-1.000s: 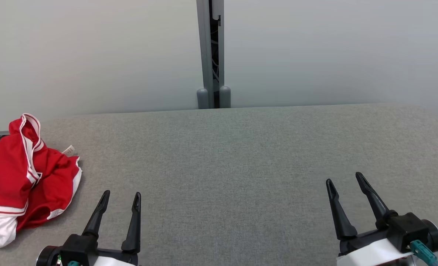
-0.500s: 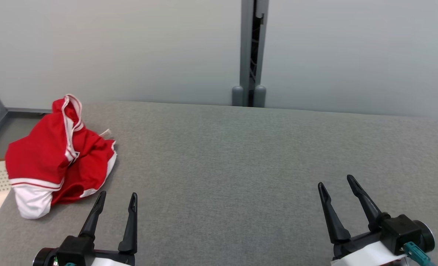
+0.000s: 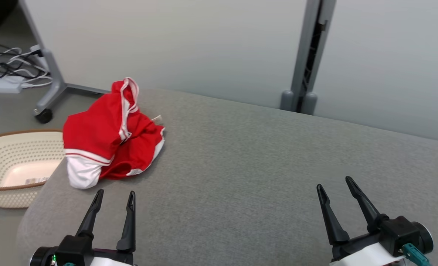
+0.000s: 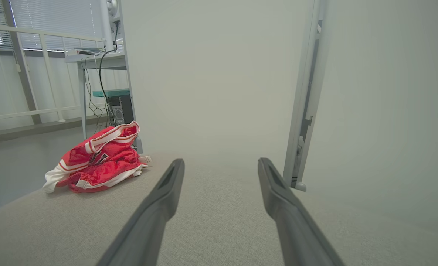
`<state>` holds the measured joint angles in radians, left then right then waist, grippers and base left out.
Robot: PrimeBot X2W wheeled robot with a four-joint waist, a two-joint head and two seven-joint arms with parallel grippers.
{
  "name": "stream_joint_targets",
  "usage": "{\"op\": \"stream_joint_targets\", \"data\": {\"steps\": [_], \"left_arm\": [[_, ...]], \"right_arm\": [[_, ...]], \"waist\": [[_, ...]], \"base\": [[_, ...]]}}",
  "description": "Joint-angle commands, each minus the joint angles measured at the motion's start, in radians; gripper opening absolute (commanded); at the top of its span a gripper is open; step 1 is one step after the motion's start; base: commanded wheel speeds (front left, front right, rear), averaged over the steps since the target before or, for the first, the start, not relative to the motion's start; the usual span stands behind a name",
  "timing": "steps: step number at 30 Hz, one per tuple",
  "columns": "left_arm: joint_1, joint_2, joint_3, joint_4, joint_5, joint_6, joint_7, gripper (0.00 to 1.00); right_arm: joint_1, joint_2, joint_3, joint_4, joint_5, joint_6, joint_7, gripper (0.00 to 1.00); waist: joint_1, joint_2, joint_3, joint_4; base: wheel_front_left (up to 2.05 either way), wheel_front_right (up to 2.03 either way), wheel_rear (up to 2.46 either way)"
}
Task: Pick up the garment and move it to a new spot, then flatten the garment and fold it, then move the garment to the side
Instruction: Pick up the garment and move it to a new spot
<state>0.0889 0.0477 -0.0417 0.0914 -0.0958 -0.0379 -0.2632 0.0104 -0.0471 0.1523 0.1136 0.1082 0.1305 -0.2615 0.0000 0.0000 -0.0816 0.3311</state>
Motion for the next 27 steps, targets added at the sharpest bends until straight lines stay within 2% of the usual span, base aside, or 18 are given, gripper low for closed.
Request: {"op": "stream_joint_targets", "data": {"steps": [1,6,12,27], "left_arm": [[0.002,0.005,0.004,-0.005,0.007,0.003,-0.002,1.0],[0.018,0.005,0.016,-0.014,0.007,0.014,-0.002,1.0],[0.01,0.005,0.021,-0.011,0.006,0.006,-0.002,1.0],[-0.005,0.005,0.021,-0.008,0.009,0.02,-0.002,1.0]], "right_arm": [[0.007,-0.006,0.0,0.0,0.006,0.0,-0.005,1.0],[0.003,-0.006,0.009,0.006,0.007,0.0,-0.005,1.0],[0.01,-0.006,0.008,0.008,0.011,0.0,-0.005,1.0],[0.013,-0.007,0.012,0.01,-0.001,0.0,-0.005,1.0]], "waist": [[0.0,0.0,-0.001,0.035],[0.0,0.0,0.0,0.079],[0.0,0.0,0.004,0.115],[0.0,0.0,0.018,0.136]], "base": [[0.0,0.0,0.0],[0.0,0.0,0.0],[0.0,0.0,0.0],[0.0,0.0,0.0]]}}
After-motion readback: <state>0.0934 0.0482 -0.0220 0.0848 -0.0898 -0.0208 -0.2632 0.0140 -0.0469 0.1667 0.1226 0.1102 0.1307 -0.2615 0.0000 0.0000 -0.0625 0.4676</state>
